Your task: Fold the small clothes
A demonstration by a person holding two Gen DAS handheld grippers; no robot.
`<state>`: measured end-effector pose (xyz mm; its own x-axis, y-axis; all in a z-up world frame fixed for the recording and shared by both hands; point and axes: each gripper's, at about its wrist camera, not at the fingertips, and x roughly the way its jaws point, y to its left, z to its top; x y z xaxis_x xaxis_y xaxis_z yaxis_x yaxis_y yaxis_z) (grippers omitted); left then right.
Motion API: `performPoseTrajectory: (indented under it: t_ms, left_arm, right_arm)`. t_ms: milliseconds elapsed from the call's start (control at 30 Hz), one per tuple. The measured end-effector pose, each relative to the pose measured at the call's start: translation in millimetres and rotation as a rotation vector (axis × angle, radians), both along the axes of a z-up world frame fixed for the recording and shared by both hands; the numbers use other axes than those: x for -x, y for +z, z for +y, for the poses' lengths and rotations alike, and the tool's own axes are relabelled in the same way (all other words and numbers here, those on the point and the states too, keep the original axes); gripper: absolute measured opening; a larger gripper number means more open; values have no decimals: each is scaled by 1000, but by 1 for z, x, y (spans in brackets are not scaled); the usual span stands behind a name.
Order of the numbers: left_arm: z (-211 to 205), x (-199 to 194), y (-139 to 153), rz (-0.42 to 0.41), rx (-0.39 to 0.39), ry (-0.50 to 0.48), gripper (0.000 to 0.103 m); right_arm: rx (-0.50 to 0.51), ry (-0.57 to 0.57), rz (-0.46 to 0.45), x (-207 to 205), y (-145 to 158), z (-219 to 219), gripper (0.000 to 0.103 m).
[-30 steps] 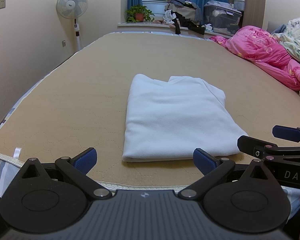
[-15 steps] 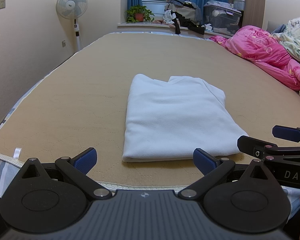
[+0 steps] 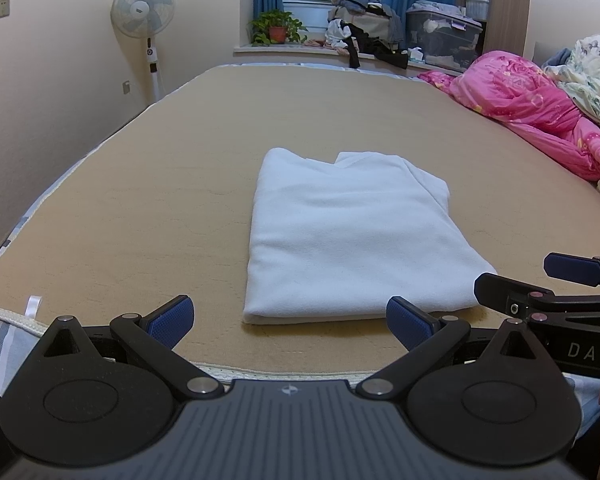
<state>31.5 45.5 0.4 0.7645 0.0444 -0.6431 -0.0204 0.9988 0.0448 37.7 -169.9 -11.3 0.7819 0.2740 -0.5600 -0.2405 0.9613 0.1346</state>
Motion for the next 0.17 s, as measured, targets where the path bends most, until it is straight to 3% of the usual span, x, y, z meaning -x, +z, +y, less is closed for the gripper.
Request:
performPoseTrajectory:
  t_ms: [167]
  left_arm:
    - [0, 0, 0, 4, 0, 1, 102]
  right_arm:
    - [0, 0, 2, 0, 0, 2, 88]
